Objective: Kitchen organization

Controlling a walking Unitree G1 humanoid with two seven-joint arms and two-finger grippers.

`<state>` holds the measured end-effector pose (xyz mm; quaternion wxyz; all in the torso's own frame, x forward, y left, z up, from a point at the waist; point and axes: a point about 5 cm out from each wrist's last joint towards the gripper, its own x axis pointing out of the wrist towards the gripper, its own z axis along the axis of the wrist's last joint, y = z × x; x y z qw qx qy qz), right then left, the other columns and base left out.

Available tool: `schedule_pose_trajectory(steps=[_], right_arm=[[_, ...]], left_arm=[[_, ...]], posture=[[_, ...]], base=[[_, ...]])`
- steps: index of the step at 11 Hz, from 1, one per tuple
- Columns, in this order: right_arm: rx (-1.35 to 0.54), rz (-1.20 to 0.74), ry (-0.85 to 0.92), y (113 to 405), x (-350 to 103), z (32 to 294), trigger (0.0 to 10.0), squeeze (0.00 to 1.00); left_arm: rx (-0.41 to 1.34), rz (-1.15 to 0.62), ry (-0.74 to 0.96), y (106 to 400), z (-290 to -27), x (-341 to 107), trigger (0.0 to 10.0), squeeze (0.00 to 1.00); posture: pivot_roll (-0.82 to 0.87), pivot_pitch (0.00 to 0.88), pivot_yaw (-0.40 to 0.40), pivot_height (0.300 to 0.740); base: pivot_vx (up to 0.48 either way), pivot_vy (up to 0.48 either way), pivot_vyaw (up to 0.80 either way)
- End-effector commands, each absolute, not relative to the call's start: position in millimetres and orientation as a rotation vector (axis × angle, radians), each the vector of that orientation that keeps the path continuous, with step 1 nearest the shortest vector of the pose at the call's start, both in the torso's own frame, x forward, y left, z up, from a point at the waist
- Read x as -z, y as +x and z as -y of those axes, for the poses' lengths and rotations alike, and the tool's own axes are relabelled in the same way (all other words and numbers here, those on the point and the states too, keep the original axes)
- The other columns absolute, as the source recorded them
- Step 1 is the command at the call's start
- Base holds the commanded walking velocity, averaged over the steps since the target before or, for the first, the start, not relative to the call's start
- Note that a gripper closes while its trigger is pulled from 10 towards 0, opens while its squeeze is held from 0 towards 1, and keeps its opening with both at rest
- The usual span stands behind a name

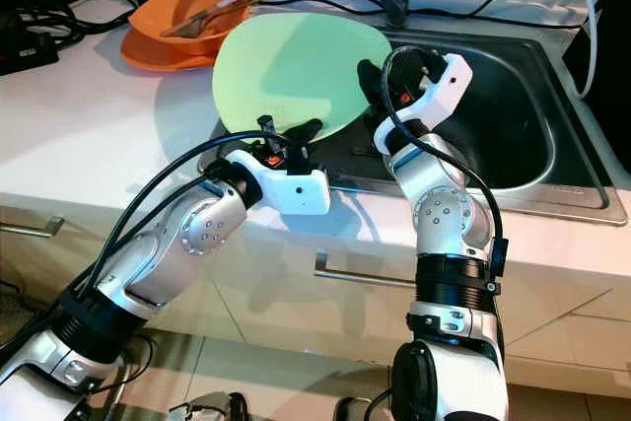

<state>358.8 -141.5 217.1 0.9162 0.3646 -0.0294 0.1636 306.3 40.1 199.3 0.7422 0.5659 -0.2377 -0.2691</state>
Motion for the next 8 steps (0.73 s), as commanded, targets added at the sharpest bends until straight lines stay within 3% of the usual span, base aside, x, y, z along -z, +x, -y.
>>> schedule_pose_trajectory(steps=[1, 2, 7, 8], right_arm=[[-0.392, 0.072, 0.738, 358.8, -223.7, 133.2, 0.0, 0.0], [-0.392, 0.071, 0.743, 358.8, -223.4, 133.4, 0.0, 0.0], [-0.31, 0.087, 0.802, 362.1, -223.4, 142.9, 0.0, 0.0], [-0.235, 0.097, 0.853, 365.4, -222.1, 153.7, 0.0, 0.0]], left_arm=[[0.578, 0.539, 1.236, 307.1, -40.7, -206.3, 10.0, 0.55], [0.581, 0.537, 1.228, 307.0, -40.4, -206.2, 10.0, 1.0], [0.576, 0.535, 1.225, 307.6, -41.1, -206.6, 10.0, 1.0], [0.565, 0.531, 1.226, 308.6, -41.8, -206.8, 10.0, 0.75]], posture=[[0.05, 0.058, 0.028, 0.74], [0.05, 0.06, 0.028, 0.74], [0.05, 0.074, 0.028, 0.74], [0.05, 0.077, 0.026, 0.74]], base=[[0.0, 0.0, 0.0], [0.0, 0.0, 0.0], [0.0, 0.0, 0.0], [0.0, 0.0, 0.0]])
